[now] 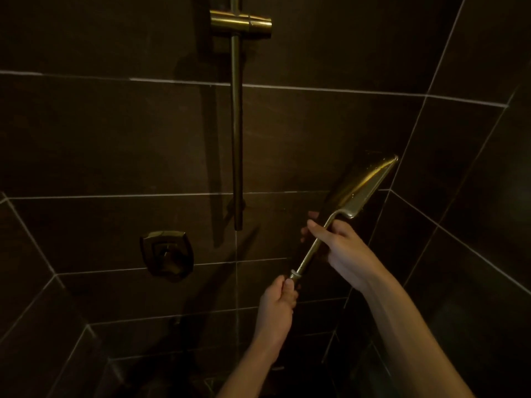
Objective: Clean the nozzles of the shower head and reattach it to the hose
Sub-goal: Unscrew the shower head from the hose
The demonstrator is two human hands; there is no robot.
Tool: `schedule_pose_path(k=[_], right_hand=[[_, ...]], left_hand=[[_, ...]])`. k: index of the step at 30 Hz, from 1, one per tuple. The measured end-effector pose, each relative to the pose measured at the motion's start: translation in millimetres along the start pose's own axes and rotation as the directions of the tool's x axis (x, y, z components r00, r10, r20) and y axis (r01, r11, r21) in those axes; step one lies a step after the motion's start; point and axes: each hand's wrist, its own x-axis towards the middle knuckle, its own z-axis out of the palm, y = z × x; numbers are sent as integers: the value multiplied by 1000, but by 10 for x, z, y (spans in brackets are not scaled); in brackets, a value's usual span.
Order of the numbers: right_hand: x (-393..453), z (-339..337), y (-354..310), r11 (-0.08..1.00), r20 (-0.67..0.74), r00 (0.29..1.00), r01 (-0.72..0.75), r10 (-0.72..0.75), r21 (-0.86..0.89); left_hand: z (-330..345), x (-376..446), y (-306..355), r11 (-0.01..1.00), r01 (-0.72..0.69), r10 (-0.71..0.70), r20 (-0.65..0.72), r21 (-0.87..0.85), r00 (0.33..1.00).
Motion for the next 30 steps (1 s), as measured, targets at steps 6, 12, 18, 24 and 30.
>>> schedule_pose_path(k=[6, 12, 18, 24, 30], right_hand=[[-70, -102, -58, 989, 46, 992, 124, -120, -85], [-55, -65, 55, 954, -3, 998, 65, -67, 293], [-21, 97, 120, 985, -164, 986, 61, -34, 160], [18, 47, 74, 994, -65, 998, 28, -21, 107], [-13, -70, -27, 997, 25, 999, -46, 48, -63]], left_hand=[[-20, -16, 6, 999, -40, 41, 30, -10, 999], [-7, -14, 24, 999, -46, 45, 54, 21, 998], [42, -25, 5, 996, -39, 36, 37, 79, 999], [44, -38, -12, 998, -32, 30, 54, 55, 998], [-4, -40, -34, 997, -24, 21, 39, 78, 999]])
